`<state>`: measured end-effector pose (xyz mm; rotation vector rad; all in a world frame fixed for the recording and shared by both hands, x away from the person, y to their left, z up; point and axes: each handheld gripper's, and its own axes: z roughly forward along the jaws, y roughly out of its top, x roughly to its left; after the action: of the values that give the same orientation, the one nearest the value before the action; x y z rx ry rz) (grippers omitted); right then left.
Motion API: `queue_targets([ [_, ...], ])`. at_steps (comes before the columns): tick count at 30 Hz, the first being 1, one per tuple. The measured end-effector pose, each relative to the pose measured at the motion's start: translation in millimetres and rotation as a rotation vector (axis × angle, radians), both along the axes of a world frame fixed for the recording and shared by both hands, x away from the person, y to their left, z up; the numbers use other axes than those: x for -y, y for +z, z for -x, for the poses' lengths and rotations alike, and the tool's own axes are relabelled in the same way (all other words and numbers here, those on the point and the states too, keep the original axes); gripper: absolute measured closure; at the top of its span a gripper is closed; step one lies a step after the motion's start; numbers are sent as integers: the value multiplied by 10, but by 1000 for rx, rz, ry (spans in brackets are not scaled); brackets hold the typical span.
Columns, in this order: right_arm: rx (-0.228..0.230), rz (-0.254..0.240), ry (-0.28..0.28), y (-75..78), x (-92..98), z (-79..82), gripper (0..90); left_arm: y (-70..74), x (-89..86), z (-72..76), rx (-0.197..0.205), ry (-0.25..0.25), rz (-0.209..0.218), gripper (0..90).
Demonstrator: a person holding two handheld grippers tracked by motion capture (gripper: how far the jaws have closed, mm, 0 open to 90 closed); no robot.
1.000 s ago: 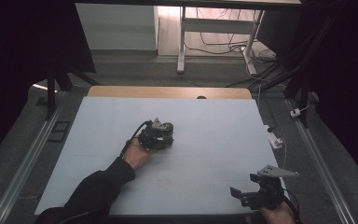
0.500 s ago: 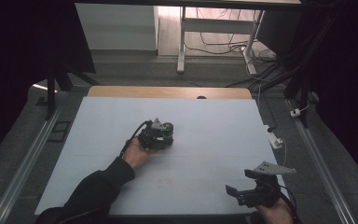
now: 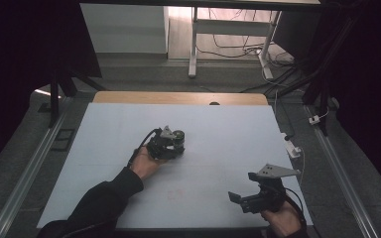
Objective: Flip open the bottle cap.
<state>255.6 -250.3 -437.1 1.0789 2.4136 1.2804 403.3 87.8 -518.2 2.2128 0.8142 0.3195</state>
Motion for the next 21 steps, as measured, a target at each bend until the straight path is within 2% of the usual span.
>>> queue_targets([
  [4,22,-9,17,30,-106,-65,0,-3,-7,-1,3,-6,-1,537],
  [8,19,-7,31,37,-163,-114,0,-3,-5,1,2,-4,-2,536],
  [21,50,-2,77,33,-421,-316,0,-11,-7,-1,7,-9,3,536],
])
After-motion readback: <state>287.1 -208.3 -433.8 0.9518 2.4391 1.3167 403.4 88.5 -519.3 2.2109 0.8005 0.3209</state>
